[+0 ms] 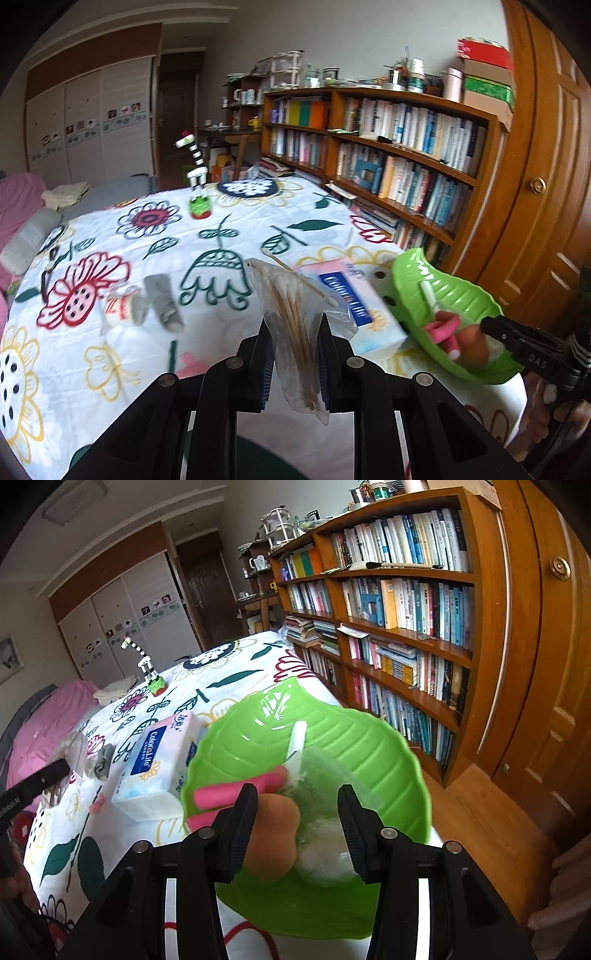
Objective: Organize soft objects
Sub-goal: 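Drop the orange sponge from the right tool into the bowl while the left tool carries the swab bag, then lower the cotton-swab bag with the left tool into the bowl and open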
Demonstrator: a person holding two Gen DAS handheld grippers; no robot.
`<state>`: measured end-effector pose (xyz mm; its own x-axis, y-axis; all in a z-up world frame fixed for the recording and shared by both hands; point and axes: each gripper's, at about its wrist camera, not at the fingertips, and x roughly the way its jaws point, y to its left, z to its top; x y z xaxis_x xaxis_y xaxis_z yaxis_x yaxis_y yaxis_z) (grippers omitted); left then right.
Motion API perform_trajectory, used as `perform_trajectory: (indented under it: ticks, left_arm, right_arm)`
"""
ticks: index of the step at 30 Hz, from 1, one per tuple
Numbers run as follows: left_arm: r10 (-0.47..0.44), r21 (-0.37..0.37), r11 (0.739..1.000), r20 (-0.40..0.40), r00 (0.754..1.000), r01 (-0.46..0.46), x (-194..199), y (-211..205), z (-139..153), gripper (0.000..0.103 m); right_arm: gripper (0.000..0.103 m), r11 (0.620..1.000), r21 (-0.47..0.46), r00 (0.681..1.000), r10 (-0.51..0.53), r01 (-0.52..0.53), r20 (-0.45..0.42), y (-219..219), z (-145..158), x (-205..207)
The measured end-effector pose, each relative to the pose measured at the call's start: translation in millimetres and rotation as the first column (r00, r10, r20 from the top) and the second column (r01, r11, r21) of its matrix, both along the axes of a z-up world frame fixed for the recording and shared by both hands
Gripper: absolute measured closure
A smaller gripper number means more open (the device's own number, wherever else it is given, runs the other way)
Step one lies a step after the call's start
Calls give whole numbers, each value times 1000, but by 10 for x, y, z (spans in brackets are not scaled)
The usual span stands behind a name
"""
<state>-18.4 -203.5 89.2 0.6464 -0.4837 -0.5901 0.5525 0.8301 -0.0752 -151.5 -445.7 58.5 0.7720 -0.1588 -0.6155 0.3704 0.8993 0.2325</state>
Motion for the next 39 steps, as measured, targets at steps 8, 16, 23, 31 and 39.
perform_trajectory:
  ticks: [8, 16, 23, 31, 39]
  left_arm:
    - [-111, 13, 994, 15, 994, 111, -70, -444, 65, 82]
    - [-213, 27, 977, 13, 977, 213, -157, -883, 58, 82]
    - [-282, 45, 958, -24, 959, 283, -177, -1199, -56, 82]
    - [-373, 22, 926, -82, 924, 376, -180, -1487, -161, 47]
    - [-359, 5, 933, -43, 932, 360, -194, -1430, -118, 13]
  right_arm:
    - [56, 1000, -18, 1000, -12, 12, -2, -111, -14, -76]
    - [56, 999, -32, 999, -17, 18, 27, -181, 43, -154]
    - [56, 1000, -7, 999, -25, 25, 28, -266, 4, -181]
    - [56, 999, 21, 999, -26, 25, 32, -329, -36, -189]
    - [56, 999, 30, 999, -26, 25, 34, -343, -46, -183]
